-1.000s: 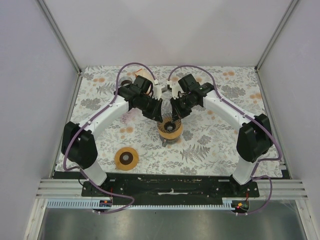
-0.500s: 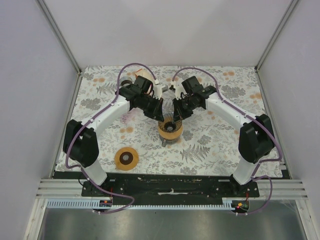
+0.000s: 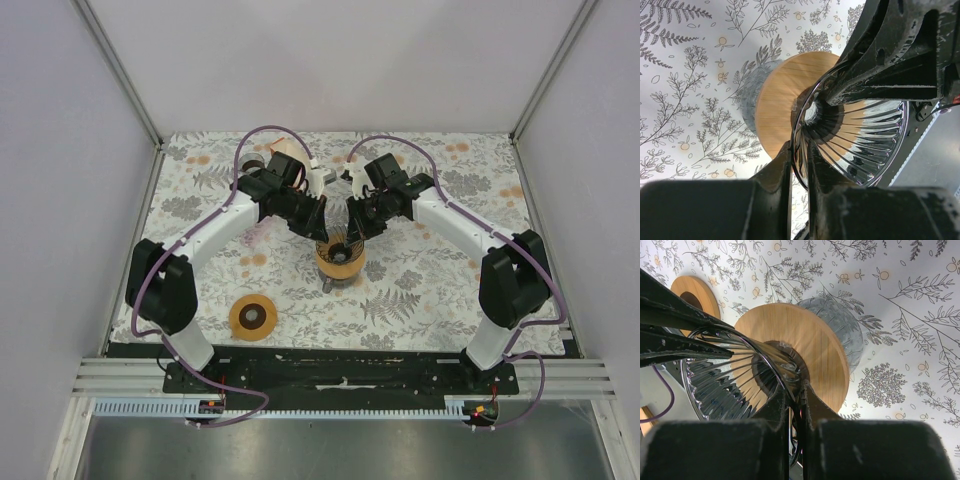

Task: Place the coffee filter in the dripper
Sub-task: Place the coffee dripper in the dripper holder.

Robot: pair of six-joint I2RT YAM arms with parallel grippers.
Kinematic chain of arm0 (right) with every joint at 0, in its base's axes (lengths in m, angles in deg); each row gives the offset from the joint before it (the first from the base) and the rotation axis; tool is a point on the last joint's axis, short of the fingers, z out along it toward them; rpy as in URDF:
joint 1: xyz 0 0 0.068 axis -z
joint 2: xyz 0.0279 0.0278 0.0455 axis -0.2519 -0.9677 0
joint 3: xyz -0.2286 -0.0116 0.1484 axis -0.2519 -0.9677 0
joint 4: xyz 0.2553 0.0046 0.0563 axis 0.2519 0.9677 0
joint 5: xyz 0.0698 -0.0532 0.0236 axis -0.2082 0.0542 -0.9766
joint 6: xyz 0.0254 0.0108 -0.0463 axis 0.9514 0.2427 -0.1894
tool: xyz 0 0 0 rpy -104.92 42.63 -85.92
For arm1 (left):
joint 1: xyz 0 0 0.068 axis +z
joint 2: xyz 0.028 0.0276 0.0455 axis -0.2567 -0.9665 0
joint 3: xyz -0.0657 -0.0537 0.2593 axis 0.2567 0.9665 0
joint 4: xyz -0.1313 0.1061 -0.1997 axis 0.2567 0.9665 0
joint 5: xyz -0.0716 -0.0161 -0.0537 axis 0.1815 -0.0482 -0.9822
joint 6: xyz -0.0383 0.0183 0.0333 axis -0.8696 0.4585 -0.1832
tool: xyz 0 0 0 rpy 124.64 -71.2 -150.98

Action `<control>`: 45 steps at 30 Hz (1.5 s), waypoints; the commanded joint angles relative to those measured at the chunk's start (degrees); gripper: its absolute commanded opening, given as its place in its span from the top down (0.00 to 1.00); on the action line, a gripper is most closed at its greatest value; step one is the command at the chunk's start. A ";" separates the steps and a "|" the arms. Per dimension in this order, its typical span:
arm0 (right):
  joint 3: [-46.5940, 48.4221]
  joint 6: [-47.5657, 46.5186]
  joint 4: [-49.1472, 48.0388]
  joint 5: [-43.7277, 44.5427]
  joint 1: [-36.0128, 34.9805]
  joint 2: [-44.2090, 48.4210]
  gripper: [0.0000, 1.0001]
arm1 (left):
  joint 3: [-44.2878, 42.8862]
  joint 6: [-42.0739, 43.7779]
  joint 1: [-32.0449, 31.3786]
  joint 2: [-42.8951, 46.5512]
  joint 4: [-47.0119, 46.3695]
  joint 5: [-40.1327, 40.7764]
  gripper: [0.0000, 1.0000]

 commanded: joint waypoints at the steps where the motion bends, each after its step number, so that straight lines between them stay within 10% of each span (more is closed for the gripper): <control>1: -1.24 -4.64 -2.48 6.48 -1.16 -3.40 0.96 | -1.18 8.57 -2.13 -2.95 5.40 4.77 0.91; 34: 8.72 -7.81 0.19 15.42 -0.81 13.37 0.20 | -21.34 2.97 6.65 3.21 4.64 14.41 0.26; 45: 0.00 -4.47 -13.64 26.60 2.44 17.88 0.32 | -26.06 -2.42 9.03 -11.10 -6.64 27.88 0.48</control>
